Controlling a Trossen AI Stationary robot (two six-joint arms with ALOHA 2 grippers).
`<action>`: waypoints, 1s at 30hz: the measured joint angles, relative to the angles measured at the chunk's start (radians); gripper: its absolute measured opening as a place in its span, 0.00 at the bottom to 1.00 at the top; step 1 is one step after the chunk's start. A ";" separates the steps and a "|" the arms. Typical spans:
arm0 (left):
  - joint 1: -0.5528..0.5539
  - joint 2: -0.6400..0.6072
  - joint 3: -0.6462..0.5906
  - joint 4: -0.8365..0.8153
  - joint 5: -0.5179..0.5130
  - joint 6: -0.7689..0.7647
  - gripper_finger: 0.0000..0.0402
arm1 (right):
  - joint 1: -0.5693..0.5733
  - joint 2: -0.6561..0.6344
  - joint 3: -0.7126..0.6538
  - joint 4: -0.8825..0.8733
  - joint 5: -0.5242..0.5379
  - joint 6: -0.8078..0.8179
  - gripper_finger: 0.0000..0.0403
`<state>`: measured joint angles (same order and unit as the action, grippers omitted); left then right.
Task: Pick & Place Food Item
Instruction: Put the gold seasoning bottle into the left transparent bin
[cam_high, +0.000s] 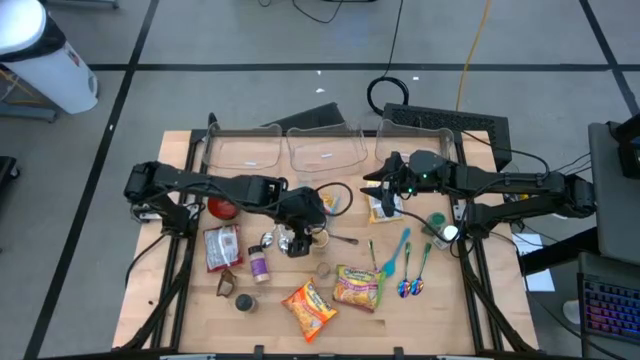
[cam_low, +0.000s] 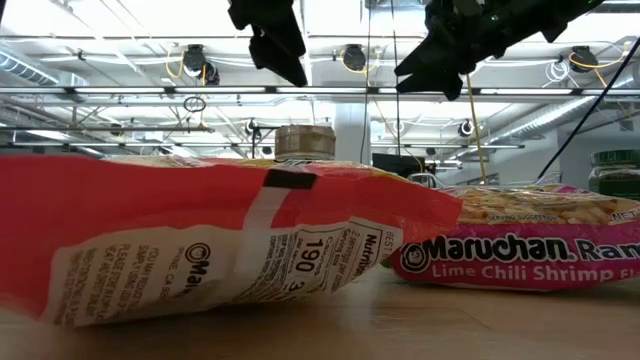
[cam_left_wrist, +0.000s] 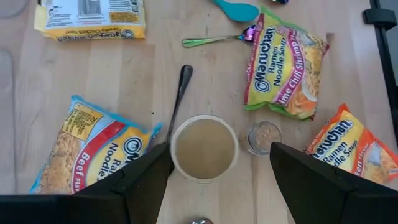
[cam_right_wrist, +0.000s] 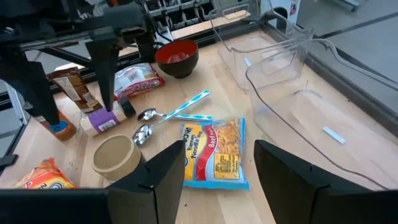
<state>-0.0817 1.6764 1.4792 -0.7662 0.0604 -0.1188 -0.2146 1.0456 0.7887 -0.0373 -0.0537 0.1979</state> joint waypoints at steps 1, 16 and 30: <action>0.005 0.000 0.000 0.001 0.000 0.000 0.70 | 0.000 0.000 0.000 0.001 0.000 -0.003 0.46; 0.023 0.000 0.000 0.030 0.011 -0.021 0.52 | 0.000 0.000 0.000 0.001 0.004 -0.034 0.45; 0.045 0.000 0.000 0.092 0.098 0.002 0.09 | 0.000 0.000 0.000 0.002 0.005 -0.034 0.45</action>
<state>-0.0370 1.6764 1.4792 -0.6746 0.1588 -0.1173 -0.2146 1.0454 0.7889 -0.0357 -0.0489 0.1635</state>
